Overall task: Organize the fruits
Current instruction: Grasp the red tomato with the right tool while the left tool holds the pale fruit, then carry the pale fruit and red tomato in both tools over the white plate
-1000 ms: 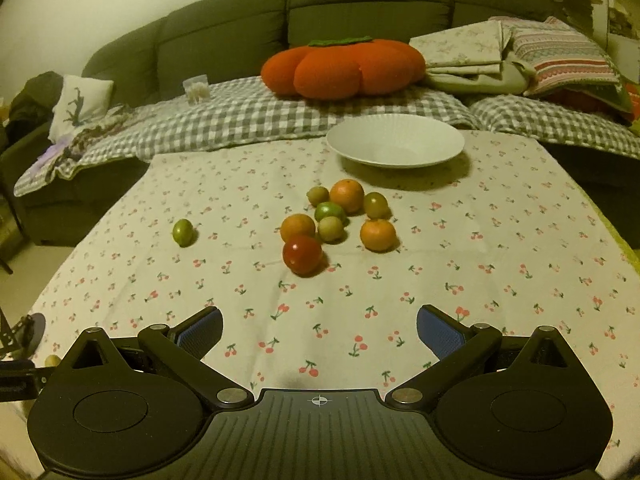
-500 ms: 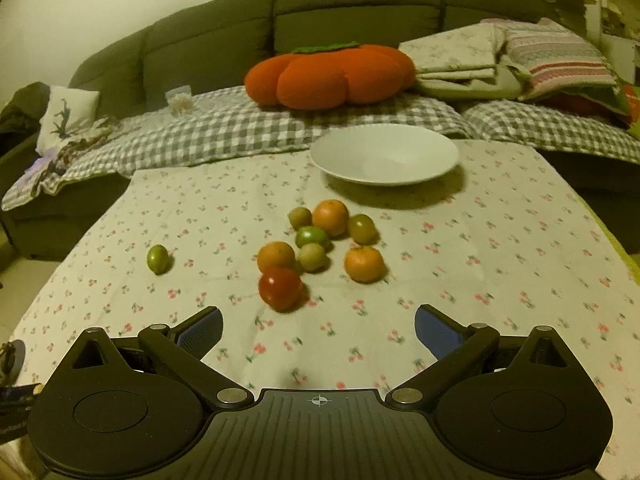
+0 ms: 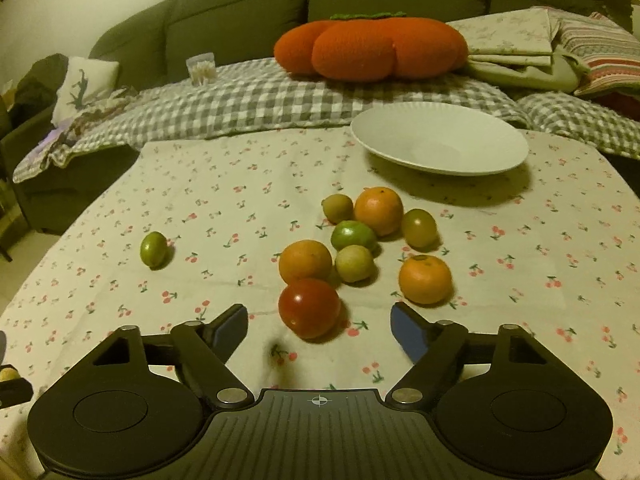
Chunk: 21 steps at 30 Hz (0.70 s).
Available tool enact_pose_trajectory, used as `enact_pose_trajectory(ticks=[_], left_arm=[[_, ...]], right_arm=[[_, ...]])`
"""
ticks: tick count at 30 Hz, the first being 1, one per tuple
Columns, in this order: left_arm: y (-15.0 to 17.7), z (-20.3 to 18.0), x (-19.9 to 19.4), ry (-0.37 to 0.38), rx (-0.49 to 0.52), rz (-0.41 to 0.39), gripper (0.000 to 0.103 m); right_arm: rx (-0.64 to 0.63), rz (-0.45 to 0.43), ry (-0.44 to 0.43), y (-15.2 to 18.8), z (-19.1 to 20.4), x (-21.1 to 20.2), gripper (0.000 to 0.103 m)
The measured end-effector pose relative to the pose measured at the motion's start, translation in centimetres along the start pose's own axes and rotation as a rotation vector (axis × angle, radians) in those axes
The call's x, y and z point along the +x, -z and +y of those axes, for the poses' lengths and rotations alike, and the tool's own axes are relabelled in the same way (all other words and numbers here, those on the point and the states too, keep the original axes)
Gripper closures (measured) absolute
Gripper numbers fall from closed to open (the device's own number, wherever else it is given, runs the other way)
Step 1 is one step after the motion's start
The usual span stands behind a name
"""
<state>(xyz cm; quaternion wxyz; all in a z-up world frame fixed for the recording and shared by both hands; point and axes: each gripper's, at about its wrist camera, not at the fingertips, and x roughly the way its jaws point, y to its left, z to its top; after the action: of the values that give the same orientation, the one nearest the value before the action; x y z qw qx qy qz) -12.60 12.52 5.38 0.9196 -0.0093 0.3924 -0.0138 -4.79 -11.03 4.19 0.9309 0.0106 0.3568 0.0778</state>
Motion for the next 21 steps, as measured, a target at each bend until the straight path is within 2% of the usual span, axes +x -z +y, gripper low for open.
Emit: enact_pose_trajectory(ticks=[4,8,14,21], left_arm=[[-0.7,-0.8,0.3,0.014,0.004,-0.004,0.081],[-1.4,-1.8,0.7,0.028,0.014,-0.002,0.081],[-2.7,-3.5,1.1,0.049,0.031,-0.008,0.081],[-4.7,-5.1,1.8,0.078,0.027,-0.007,0.081]], right_arm=[[-0.008,0.007,-0.007,-0.1,0.1,1.1,0.042],[-0.004,0.023,-0.022,-0.1,-0.2,2.0,0.068],[-0.007,0.023,-0.037,-0.3,-0.3,1.2,0.068],[0.039,0.013,-0.052,-1.4,-2.1,-1.8,0.068]])
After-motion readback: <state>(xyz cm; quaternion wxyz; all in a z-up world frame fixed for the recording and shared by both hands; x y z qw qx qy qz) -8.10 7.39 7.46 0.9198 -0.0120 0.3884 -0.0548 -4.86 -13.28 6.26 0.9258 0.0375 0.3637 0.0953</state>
